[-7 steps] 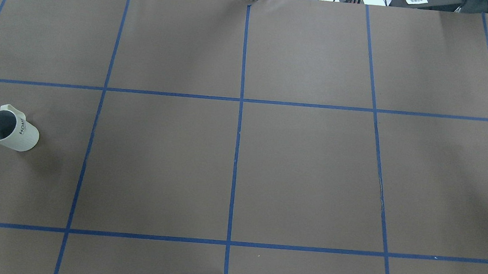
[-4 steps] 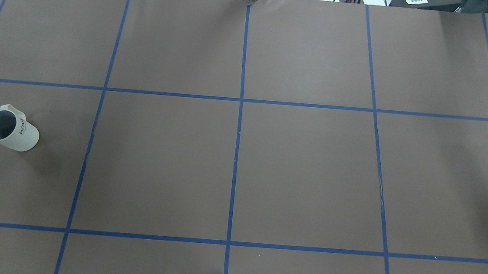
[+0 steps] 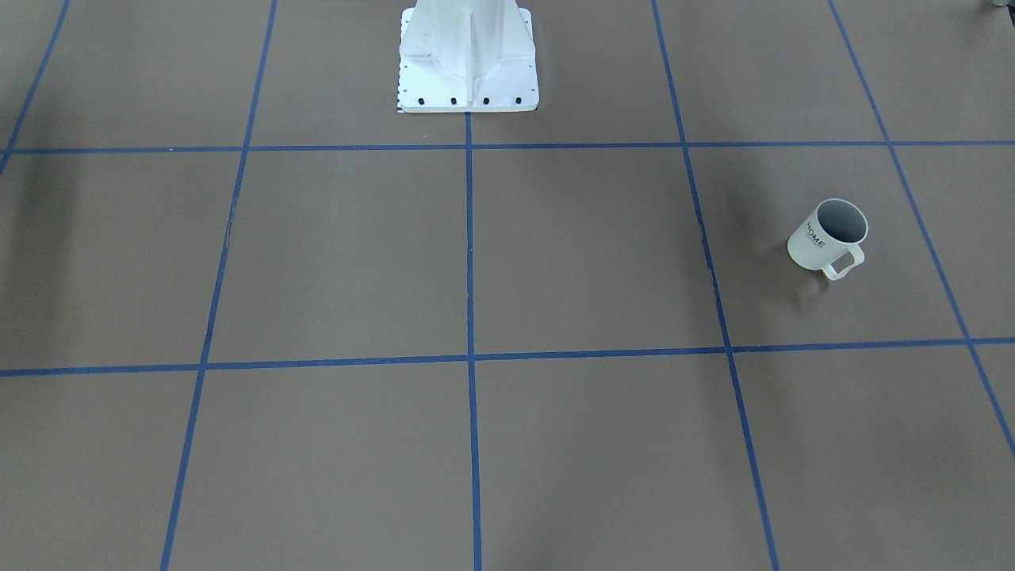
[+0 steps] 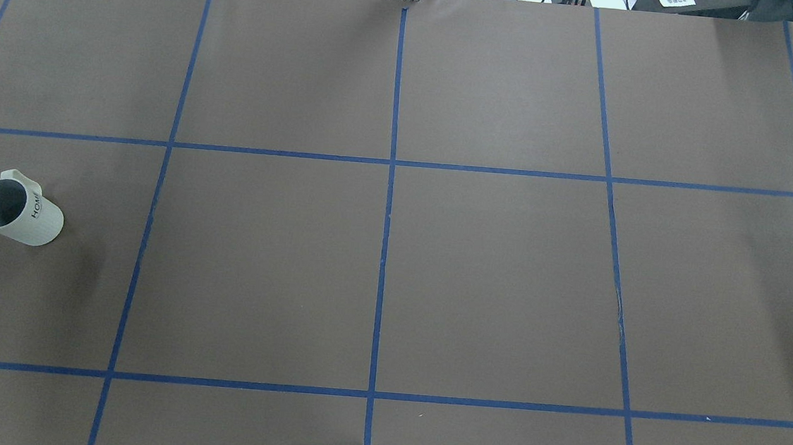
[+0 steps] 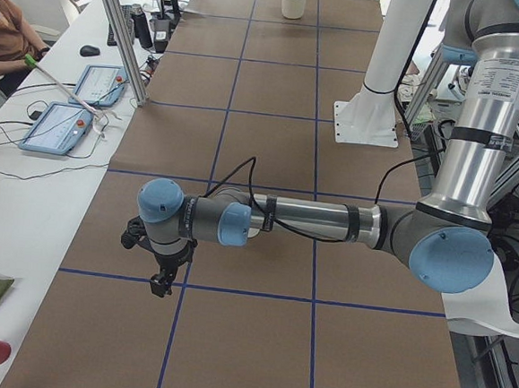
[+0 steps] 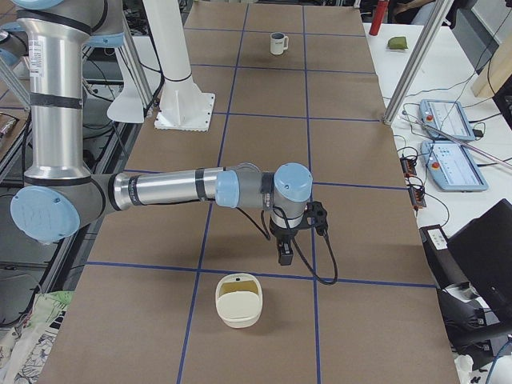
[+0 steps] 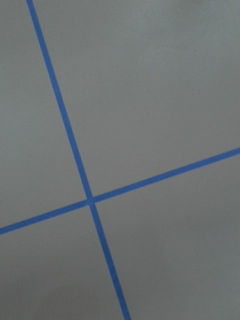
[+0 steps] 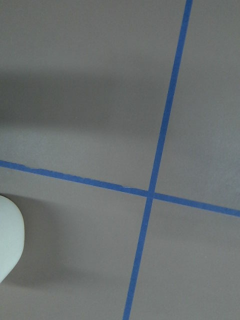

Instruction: Left arm hands cup to right arm to dump lemon

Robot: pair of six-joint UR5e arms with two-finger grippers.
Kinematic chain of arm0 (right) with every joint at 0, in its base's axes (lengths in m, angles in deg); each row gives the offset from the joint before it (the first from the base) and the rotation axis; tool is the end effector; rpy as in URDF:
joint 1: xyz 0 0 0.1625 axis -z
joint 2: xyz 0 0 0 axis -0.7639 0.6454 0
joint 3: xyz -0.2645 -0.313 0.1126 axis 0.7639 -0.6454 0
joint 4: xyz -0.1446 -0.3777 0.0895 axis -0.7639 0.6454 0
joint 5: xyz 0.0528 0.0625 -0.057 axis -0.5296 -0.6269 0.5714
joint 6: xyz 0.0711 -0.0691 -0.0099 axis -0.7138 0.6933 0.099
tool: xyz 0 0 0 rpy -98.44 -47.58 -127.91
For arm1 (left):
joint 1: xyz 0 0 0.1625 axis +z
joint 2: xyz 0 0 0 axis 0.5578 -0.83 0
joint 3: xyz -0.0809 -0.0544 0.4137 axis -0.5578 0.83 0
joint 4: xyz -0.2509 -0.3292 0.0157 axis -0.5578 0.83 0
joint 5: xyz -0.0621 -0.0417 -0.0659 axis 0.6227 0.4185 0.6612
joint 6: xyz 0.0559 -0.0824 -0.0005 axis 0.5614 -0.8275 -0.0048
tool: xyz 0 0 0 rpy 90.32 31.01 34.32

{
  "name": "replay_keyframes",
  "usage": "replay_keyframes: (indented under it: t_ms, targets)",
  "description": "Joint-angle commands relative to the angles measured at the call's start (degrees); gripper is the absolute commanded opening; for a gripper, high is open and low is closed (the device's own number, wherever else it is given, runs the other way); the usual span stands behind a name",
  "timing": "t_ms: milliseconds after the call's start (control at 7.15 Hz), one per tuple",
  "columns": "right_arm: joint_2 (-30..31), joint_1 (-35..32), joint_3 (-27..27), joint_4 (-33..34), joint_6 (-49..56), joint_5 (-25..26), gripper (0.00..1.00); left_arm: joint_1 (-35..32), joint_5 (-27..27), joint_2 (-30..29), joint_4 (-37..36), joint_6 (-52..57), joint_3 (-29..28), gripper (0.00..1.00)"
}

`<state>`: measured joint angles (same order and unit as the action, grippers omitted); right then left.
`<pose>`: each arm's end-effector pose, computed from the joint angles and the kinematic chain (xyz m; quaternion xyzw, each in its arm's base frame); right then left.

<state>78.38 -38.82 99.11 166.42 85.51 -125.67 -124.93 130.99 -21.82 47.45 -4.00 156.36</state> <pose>0.0547 -0.4615 0.6094 0.0177 -0.3629 -0.0773 0.9285 -0.0775 -0.5591 0.6467 0.0792 0.3457 0.1154 0.9279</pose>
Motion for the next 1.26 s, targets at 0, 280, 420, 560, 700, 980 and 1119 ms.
replay_keyframes:
  t_ms: [0, 280, 420, 560, 700, 980, 1119]
  targets:
    - [0.7, -0.1, -0.9, -0.2, -1.0, -0.1, 1.0, 0.1, 0.1, 2.7, 2.4, -10.3, 3.1, 1.0]
    - [0.7, -0.1, -1.3, -0.2, -1.0, -0.2, 1.0, 0.6, 0.1, 7.8, 2.3, -14.4, 10.6, 1.0]
    - [0.7, -0.1, -1.4, -0.2, -1.1, -0.1, 1.0, 2.2, -0.1, 8.0, 2.3, -15.2, 10.6, 1.0]
    - [0.6, -0.1, -2.6, -0.2, -1.0, -0.2, 1.0, 3.0, -0.1, 8.0, 2.3, -15.2, 10.5, 1.0]
    - [0.0, -0.1, -3.6, -0.2, -1.0, -0.2, 1.0, 3.0, -0.1, 8.0, 2.3, -15.2, 10.5, 1.0]
    - [0.3, -0.5, -3.8, -0.4, -0.7, -0.3, 1.0, 3.0, -0.2, 8.0, 2.3, -15.1, 10.3, 1.0]
    - [0.6, -1.5, -4.2, -2.8, -0.7, -0.1, 1.0, 3.1, -0.2, 8.0, 2.3, -15.1, 10.3, 1.0]
